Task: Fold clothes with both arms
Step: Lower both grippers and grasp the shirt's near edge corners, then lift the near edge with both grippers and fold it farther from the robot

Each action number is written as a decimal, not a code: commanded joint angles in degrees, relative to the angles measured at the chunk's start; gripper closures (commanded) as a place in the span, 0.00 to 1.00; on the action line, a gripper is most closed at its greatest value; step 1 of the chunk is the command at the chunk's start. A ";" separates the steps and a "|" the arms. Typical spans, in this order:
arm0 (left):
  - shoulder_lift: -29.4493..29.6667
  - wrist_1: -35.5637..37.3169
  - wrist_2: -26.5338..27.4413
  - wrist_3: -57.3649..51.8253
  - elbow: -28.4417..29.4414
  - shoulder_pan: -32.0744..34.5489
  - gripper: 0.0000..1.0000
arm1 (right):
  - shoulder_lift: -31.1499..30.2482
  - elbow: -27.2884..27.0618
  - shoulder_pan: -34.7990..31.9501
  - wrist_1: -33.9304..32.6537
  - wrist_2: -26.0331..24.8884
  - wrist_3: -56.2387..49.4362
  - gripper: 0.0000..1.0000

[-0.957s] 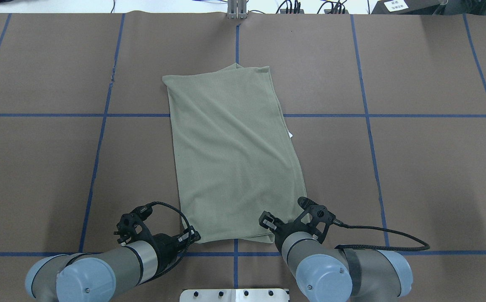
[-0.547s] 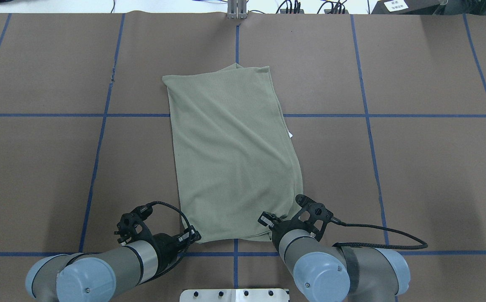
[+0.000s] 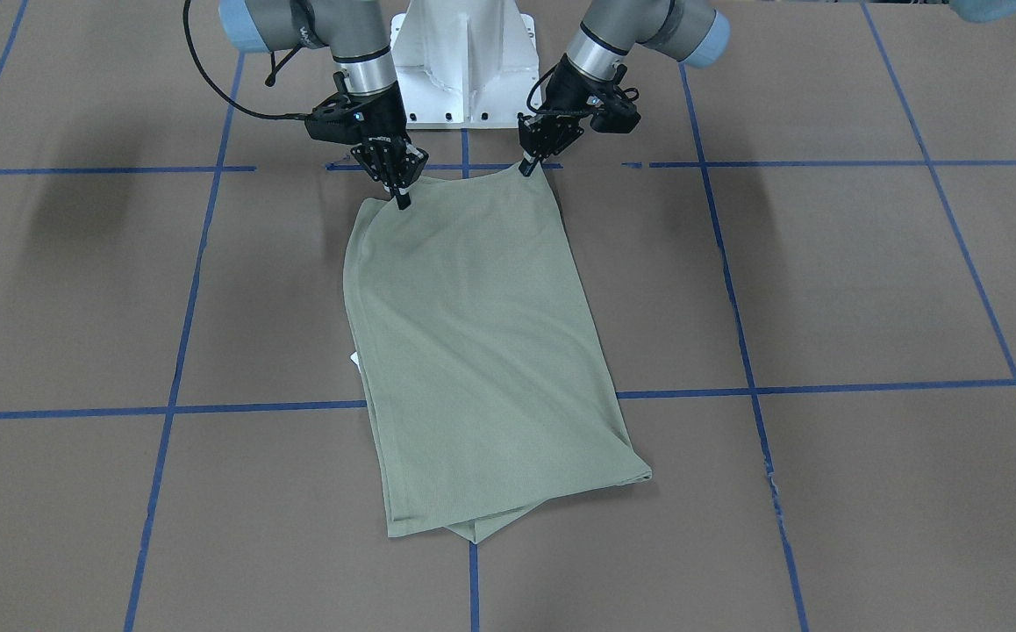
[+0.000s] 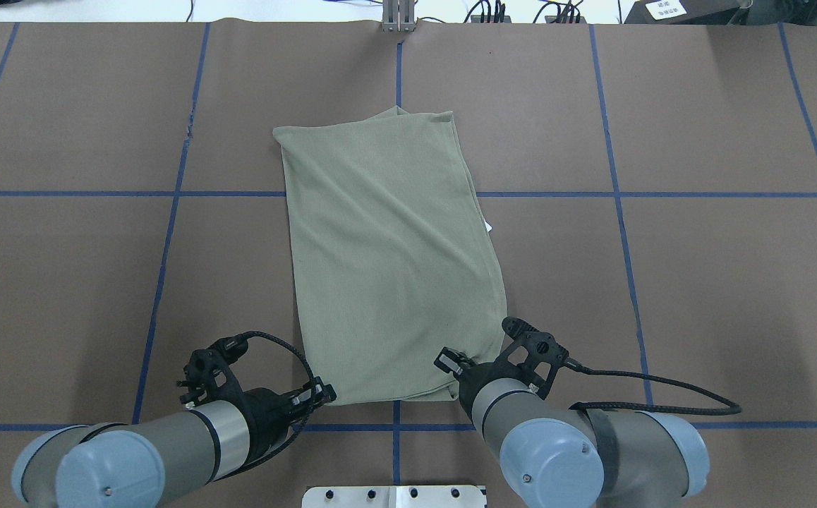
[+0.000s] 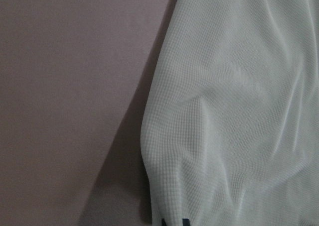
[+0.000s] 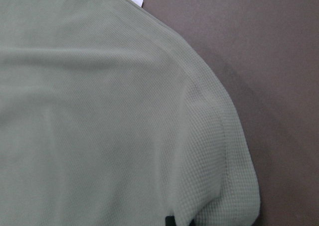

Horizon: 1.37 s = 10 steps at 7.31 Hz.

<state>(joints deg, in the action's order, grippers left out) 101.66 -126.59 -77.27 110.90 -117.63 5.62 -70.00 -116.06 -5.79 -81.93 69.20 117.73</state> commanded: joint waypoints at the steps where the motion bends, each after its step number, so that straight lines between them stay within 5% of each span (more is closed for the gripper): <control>1: -0.76 14.36 -5.49 -1.30 -16.68 0.27 1.00 | 0.47 -16.66 2.86 -18.26 1.11 3.10 1.00; 2: -0.41 19.57 -7.00 -1.30 -22.49 0.36 1.00 | 3.61 -23.35 4.80 -27.14 1.20 3.29 1.00; 3: 0.29 22.58 -8.41 -1.30 -24.82 1.40 1.00 | 8.08 -24.03 4.91 -32.27 1.29 3.38 1.00; 5: 3.53 23.23 -9.21 -5.48 -20.04 3.16 1.00 | 9.26 -18.09 0.55 -30.50 1.55 0.50 1.00; 8: 11.09 22.27 -9.65 -17.00 -3.09 14.21 1.00 | 11.18 2.60 -12.10 -11.04 8.21 -8.89 1.00; 10: 12.42 21.39 -9.56 -19.83 4.22 18.27 1.00 | 16.36 14.41 -16.08 -6.93 9.81 -10.50 1.00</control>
<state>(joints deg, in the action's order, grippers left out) 112.91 -104.49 -86.85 93.48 -118.41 20.93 -56.80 -109.38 -19.04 -92.03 77.52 108.84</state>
